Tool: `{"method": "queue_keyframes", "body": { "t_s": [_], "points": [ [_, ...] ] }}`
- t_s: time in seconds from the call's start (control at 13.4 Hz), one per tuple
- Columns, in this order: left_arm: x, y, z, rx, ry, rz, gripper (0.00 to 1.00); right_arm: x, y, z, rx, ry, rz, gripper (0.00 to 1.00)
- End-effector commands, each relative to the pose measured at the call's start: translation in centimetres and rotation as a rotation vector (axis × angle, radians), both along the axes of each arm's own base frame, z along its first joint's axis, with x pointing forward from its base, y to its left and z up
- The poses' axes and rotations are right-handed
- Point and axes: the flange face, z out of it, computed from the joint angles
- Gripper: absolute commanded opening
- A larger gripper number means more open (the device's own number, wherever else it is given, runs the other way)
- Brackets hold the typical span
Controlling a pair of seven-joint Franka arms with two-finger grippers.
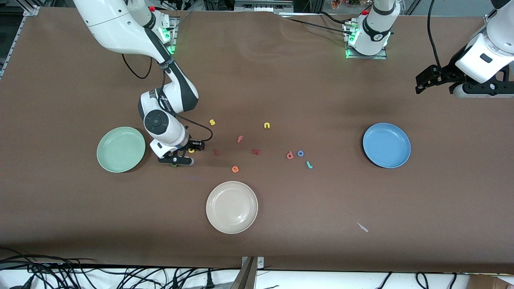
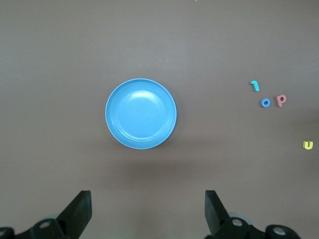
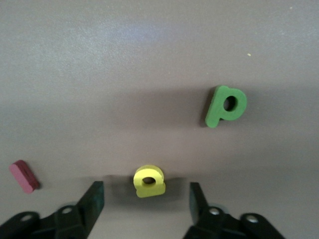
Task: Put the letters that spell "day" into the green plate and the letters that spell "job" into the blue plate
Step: 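Lower the right gripper and grasp the yellow a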
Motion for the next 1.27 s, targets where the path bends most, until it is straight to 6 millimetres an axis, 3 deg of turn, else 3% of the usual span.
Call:
{"method": "queue_keyframes", "body": {
  "t_s": [0.0,0.82,1.19],
  "points": [
    [-0.02,0.0,0.58,-0.031,-0.003,0.007,1.0,0.5,0.49,-0.4,0.013,0.0,0.001,0.69],
    [-0.03,-0.15,0.58,-0.031,-0.003,0.004,1.0,0.47,0.48,-0.86,0.011,0.005,0.004,0.42],
    [-0.03,-0.15,0.58,-0.031,-0.003,0.004,1.0,0.63,0.55,-0.69,0.012,0.001,0.001,0.24]
  ]
}}
